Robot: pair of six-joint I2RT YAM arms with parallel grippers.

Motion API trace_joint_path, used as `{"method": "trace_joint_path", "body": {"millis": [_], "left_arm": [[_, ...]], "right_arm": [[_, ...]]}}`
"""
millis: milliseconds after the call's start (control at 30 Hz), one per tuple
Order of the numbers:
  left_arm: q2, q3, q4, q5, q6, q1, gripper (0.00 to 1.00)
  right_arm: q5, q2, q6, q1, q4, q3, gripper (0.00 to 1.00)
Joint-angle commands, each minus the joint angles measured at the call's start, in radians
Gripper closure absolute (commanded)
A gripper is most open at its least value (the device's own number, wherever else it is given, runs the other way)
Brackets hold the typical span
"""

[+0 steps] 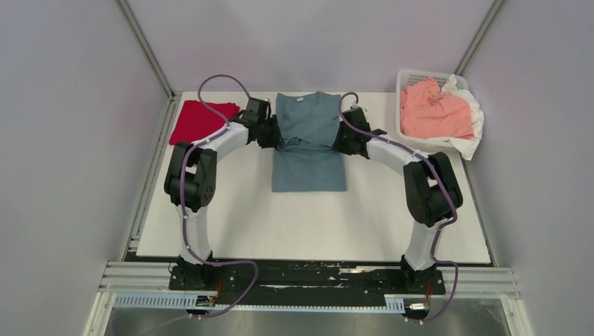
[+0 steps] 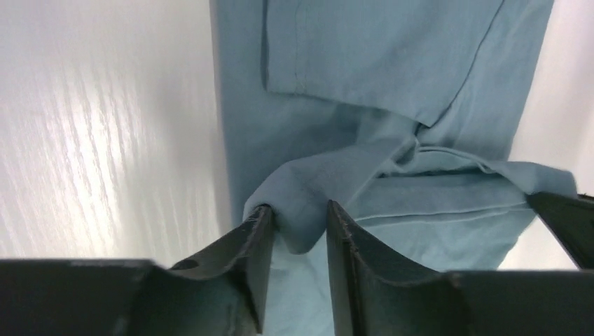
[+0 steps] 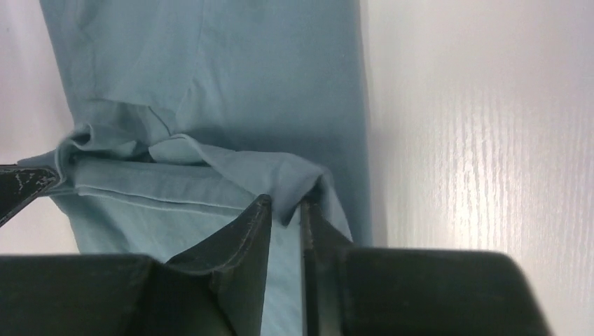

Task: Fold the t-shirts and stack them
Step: Fold the folded rectangular tshirt in 1/3 of the way, then grab one side of the 2/3 rectangular tshirt with both arms

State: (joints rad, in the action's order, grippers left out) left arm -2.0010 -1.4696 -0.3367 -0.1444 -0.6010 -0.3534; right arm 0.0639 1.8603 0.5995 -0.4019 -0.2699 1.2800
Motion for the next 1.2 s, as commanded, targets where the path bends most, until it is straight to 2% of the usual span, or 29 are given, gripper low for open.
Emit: {"method": "trace_joint_path", "body": {"millis": [0,33,67,133,200,233,433,600,733,800,900,1067,1167], "left_arm": [[-0.014,-0.079,0.018,-0.048,0.03,0.024,0.32],[-0.01,-0.089,0.024,-0.058,0.042,0.027,0.2],[0.001,-0.09,0.025,-0.079,0.047,0.027,0.05],[0.031,-0.073,0.028,-0.097,0.05,0.027,0.01],[0.077,-0.029,0.025,-0.076,0.035,0.027,0.0],[0.117,0.021,0.03,-0.069,0.029,0.027,0.0],[0.32,0.305,0.088,-0.08,-0.023,0.016,0.0],[0.427,0.529,0.112,-0.077,-0.069,-0.016,0.0],[0.455,0.647,0.185,-0.116,-0.125,-0.025,0.0],[0.441,0.669,0.223,-0.149,-0.152,-0.031,0.02],[0.41,0.663,0.219,-0.126,-0.17,-0.044,0.11],[0.356,0.654,0.213,-0.131,-0.181,-0.055,0.4],[0.342,0.653,0.215,-0.11,-0.184,-0.073,0.46]], "right_arm": [[0.003,0.029,-0.028,0.031,0.053,0.08,0.67],[0.008,0.03,-0.04,0.034,0.058,0.086,0.46],[0.012,0.028,-0.055,0.035,0.06,0.093,0.31],[0.004,0.006,-0.071,0.034,0.06,0.084,0.14],[-0.026,-0.033,-0.067,0.033,0.062,0.045,0.02],[-0.042,-0.054,-0.067,0.033,0.064,0.019,0.0],[-0.151,-0.223,-0.02,0.028,0.066,-0.231,0.01],[-0.228,-0.336,0.008,0.023,0.075,-0.398,0.03],[-0.247,-0.356,0.034,0.024,0.075,-0.458,0.11],[-0.254,-0.341,0.044,0.024,0.073,-0.462,0.18],[-0.234,-0.327,0.052,0.024,0.069,-0.469,0.28],[-0.211,-0.304,0.054,0.024,0.063,-0.479,0.44],[-0.202,-0.284,0.055,0.021,0.062,-0.486,0.52]]}}
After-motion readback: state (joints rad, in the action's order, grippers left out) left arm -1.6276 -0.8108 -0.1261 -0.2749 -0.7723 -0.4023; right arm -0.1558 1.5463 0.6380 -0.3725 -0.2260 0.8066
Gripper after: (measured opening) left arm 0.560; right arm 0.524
